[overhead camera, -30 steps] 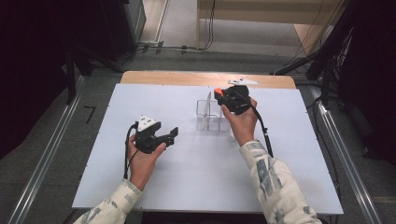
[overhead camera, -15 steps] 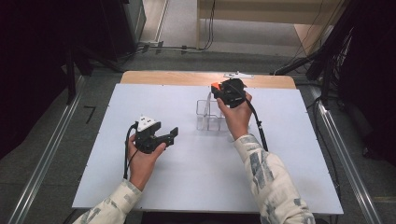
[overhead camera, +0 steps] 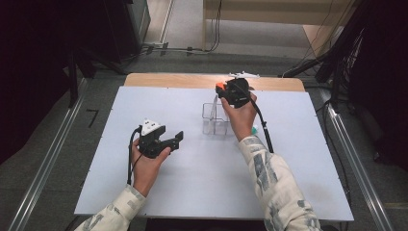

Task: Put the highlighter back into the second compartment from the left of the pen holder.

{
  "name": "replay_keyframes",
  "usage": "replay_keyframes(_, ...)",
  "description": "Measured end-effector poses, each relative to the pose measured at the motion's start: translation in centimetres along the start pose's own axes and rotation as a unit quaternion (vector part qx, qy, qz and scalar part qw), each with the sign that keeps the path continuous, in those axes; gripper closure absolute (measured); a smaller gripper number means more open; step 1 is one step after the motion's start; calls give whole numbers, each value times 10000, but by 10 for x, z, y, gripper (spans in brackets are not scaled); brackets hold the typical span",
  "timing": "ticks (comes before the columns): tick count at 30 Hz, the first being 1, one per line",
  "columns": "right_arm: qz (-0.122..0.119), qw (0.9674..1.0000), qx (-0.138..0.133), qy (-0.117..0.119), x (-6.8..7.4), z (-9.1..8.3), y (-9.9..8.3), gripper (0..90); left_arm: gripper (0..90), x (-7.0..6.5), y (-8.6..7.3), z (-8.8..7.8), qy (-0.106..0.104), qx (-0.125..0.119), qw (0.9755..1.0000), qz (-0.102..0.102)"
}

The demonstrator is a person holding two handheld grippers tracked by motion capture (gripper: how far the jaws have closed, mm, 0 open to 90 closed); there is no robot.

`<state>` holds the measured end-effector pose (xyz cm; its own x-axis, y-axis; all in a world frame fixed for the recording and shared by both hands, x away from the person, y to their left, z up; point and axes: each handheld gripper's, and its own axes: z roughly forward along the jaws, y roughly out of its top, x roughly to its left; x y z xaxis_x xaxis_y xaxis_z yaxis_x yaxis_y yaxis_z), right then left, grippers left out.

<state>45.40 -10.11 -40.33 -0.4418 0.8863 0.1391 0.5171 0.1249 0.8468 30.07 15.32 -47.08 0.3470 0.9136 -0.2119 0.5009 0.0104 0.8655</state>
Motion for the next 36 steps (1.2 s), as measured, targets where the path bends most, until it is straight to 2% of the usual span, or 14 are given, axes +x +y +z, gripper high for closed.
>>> replay_keyframes(16,165,9998,-25,65,2,0,6,648,263,0,0,0,-6,10,10000,-6)
replay_keyframes(26,183,9998,12,67,1,0,6,647,263,0,0,0,-3,13,10000,-9)
replay_keyframes(36,234,9996,14,143,-2,-7,4,633,262,0,0,0,0,11,10000,1)
